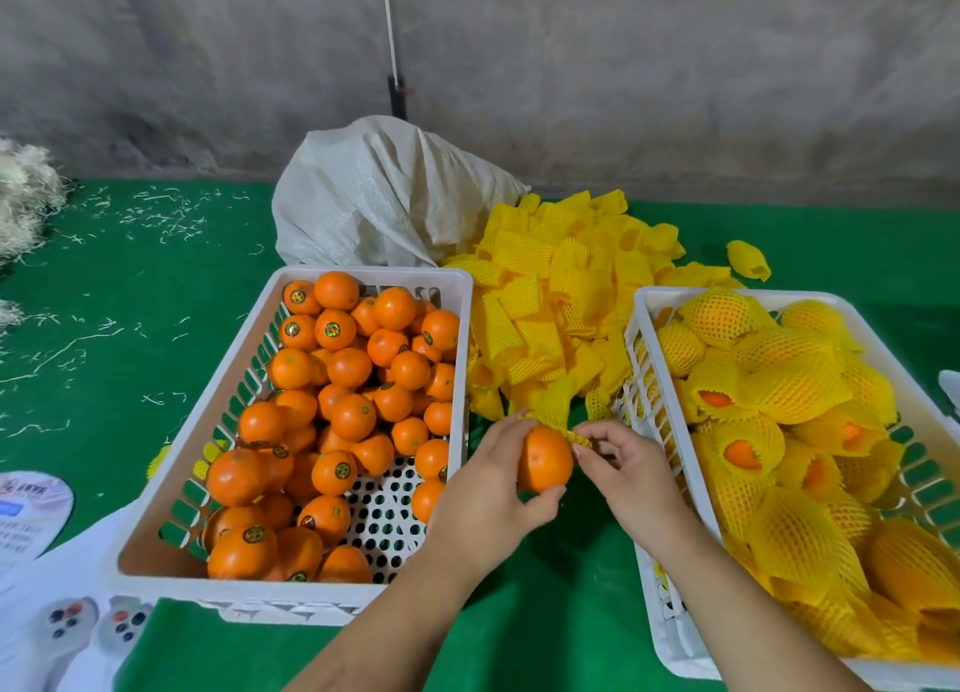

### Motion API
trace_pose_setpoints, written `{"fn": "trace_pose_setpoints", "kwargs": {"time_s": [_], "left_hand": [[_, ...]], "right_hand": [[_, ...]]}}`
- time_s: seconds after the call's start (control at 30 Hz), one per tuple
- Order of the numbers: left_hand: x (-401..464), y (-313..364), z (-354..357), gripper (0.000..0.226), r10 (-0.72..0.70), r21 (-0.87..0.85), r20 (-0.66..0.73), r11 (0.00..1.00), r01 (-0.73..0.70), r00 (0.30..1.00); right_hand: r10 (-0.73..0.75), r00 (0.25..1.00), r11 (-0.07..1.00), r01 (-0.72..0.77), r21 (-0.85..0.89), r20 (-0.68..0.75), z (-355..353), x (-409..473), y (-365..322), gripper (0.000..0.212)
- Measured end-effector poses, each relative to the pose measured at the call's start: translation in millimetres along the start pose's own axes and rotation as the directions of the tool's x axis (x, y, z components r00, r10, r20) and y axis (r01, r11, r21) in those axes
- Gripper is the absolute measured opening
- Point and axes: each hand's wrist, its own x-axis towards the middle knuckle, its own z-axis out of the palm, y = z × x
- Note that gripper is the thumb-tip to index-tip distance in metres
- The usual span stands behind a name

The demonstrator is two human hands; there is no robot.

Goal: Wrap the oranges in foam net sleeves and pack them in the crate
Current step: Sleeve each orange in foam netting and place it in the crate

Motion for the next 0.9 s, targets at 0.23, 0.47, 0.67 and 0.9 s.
{"fn": "trace_pose_setpoints", "kwargs": {"time_s": [0.23, 0.47, 0.67, 0.9], "left_hand": [[-1, 3, -5, 0.08, -0.13, -0.328, -0.208, 0.943, 0.056, 0.969], [-6, -2, -13, 0.073, -0.049, -0.403, -0.126, 0.915, -0.006, 0.991], [-7, -3, -18, 0.063, -0.135, -0.6, -0.116, 0.799, 0.039, 0.984], [-1, -5, -13, 0.067, -0.239, -0.642, -0.175, 0.763, 0.073, 0.955]], "right_hand": [[-0.209, 0.966, 0.978, 0.207, -0.031, -0.15, 16, -25, -15, 0.026], [0.014, 0.964, 0.957, 0.064, 0.284, -0.265, 50, -17, -44, 0.024], [-0.171, 0.959, 0.984, 0.156, -0.083, -0.225, 41, -10, -38, 0.035], [-0.441, 0.832, 0.881, 0.332, -0.336, -0.336, 54, -28, -51, 0.015]]}}
